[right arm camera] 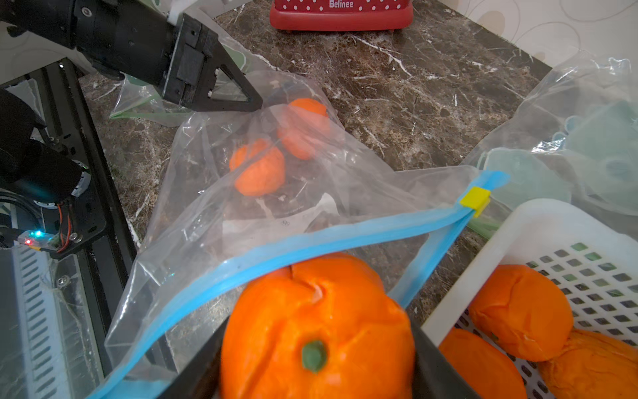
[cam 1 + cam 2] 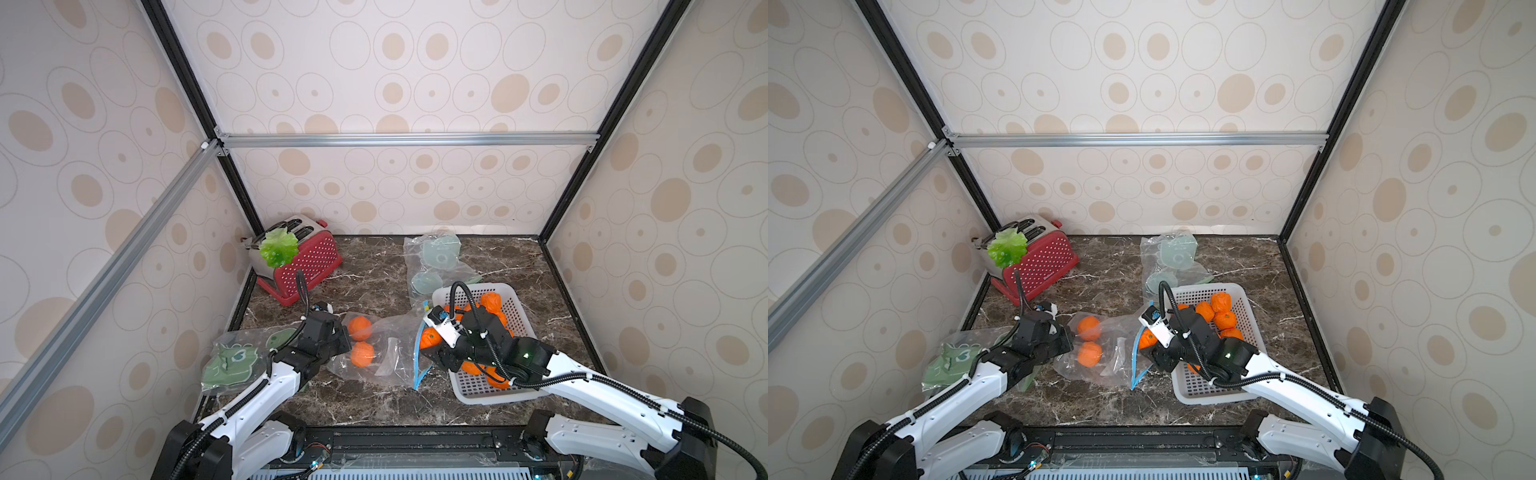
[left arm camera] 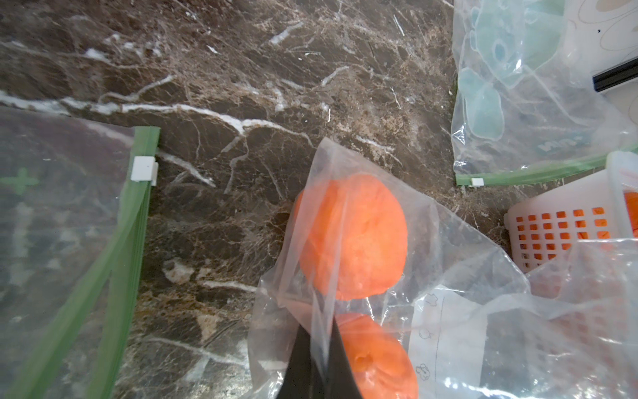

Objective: Open the zip-top bag and take out the orange
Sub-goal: Place the orange in the basket.

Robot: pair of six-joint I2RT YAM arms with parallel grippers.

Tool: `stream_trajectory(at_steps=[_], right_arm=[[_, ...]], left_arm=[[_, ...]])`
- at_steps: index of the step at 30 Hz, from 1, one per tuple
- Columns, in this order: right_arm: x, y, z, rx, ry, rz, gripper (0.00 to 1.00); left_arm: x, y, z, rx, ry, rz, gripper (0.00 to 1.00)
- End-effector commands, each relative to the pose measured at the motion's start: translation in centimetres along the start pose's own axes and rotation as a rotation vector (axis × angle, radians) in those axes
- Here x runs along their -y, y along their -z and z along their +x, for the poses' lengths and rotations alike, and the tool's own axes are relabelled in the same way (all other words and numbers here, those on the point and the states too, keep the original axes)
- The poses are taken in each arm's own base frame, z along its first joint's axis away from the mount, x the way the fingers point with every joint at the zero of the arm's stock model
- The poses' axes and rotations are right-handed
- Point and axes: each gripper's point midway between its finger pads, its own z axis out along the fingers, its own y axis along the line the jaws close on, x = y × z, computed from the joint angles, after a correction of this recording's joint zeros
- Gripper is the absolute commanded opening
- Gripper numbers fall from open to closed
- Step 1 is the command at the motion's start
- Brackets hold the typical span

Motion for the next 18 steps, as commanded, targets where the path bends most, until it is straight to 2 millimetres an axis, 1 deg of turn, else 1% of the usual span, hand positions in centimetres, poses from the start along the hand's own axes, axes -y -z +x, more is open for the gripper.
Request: stream_trajectory(at_steps=[1, 5, 9, 12, 14, 18], right_arm=[[0.4, 1.8, -1.3, 0.038, -0.01, 0.025, 0.43], [1.4, 3.0, -1.4, 0.036, -0.004, 0.081, 0.42], [3.2, 4.4, -1.3, 0.029, -0.017, 0.176, 0.43], [5.3, 5.4, -1.0, 0.036, -0.055, 0.27, 0.43], [7.0, 6.1, -0.8, 0.047, -0.115, 0.332, 0.43], [9.4, 7.0, -0.3, 0.073, -0.217, 0.395, 0.43]], left_arm=[[-0.1, 0.3, -0.7, 0.025, 0.001, -0.008, 0.0], [-0.1, 0.3, -0.6, 0.026, 0.001, -0.006, 0.0], [0.0, 0.5, -0.7, 0.032, 0.001, 0.0, 0.0], [0.0, 0.6, -0.7, 0.033, -0.002, -0.001, 0.0], [0.1, 0.8, -0.8, 0.036, -0.007, -0.001, 0.0], [0.1, 0.9, -0.9, 0.036, -0.008, -0.001, 0.0]])
